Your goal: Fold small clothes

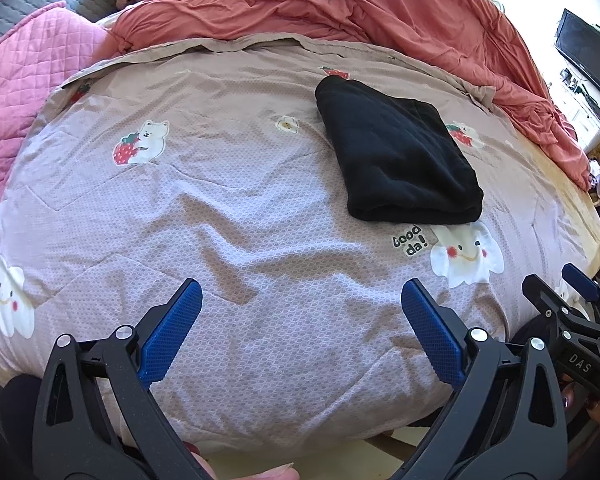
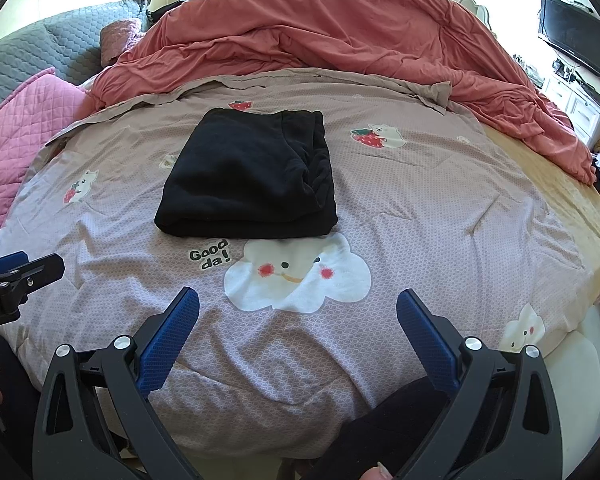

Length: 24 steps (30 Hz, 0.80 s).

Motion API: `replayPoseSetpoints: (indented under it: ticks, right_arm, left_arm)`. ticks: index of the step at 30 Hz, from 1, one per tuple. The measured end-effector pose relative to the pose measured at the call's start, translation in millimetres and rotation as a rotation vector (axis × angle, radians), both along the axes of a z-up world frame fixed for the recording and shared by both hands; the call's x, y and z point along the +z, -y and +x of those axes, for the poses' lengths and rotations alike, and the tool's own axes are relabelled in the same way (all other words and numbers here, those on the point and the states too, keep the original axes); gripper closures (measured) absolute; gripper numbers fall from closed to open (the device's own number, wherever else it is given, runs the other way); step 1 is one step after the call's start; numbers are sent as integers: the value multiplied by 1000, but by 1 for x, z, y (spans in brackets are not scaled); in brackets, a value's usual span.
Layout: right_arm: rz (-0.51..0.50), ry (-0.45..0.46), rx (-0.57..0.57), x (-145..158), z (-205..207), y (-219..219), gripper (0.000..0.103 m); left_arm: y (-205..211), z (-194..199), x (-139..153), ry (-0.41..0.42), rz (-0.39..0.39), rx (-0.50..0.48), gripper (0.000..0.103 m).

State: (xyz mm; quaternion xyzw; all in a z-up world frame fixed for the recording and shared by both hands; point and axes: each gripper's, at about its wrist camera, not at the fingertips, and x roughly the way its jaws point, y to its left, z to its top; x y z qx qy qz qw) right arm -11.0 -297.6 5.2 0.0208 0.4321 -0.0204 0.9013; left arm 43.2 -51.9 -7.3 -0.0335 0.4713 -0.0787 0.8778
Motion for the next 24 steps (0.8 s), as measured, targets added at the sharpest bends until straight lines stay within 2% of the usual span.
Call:
replayPoseSetpoints:
  ticks: [24]
  right_arm:
    - [-6, -7, -3, -2, 2, 7, 5]
  left_arm:
    - [2, 1, -1, 0, 20, -27, 9]
